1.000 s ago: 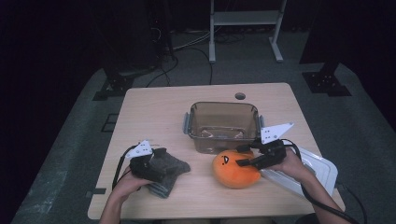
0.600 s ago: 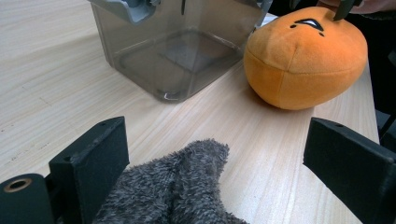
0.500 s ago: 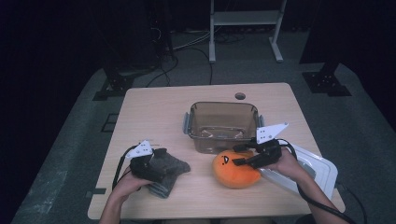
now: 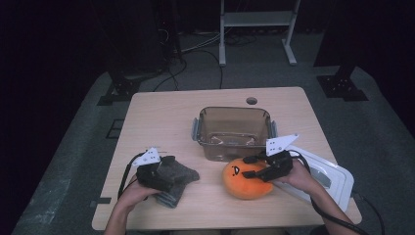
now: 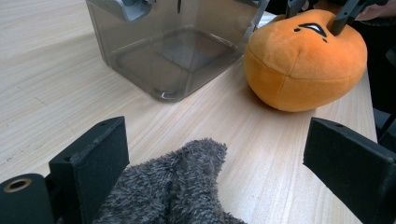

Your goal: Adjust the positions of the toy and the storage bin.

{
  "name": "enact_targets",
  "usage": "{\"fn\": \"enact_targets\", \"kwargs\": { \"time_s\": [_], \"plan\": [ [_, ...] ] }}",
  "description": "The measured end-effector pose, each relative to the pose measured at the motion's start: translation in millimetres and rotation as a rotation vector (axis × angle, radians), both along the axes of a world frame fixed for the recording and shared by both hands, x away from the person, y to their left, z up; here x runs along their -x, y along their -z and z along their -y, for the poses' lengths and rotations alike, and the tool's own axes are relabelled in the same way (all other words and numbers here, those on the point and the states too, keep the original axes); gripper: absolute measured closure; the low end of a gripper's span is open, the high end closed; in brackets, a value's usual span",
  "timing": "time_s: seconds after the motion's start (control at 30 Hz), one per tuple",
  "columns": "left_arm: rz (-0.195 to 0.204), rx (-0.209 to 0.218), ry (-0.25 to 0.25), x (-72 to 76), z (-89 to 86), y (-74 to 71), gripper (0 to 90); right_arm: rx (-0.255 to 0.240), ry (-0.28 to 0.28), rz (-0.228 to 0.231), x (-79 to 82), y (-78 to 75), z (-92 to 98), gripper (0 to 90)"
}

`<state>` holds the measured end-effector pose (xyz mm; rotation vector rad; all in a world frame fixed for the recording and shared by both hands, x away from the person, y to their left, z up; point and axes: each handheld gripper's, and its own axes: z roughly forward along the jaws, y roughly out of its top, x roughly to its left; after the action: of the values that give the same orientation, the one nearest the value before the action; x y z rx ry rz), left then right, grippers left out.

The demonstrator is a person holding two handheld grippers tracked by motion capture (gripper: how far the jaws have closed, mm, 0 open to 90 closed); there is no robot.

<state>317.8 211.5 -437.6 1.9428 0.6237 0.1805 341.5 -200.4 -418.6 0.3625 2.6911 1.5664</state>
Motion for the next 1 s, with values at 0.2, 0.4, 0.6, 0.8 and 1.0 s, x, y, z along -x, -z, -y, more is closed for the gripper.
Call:
{"fn": "enact_targets", "kwargs": {
  "time_s": [0.2,0.4,0.6,0.8,1.0],
  "plan": [
    [0.001,-0.001,0.002,-0.1,0.2,0.2,5.9,0.003,0.009,-0.012,3.7,3.9,-1.5,43.7],
    [0.001,-0.002,0.003,-0.1,0.3,0.2,5.9,-0.003,0.01,-0.033,5.7,6.6,-2.8,42.1],
    [-0.002,-0.003,0.002,0.0,0.4,0.4,5.9,0.015,0.015,-0.026,12.5,6.5,-3.7,36.8],
    [-0.002,-0.006,0.002,0.0,0.5,0.4,5.9,0.035,0.015,-0.016,16.3,5.8,-7.0,31.2],
    [-0.002,-0.008,0.0,0.0,0.6,0.8,5.9,0.047,0.036,-0.023,15.8,7.2,-7.0,37.2]
  ]
}}
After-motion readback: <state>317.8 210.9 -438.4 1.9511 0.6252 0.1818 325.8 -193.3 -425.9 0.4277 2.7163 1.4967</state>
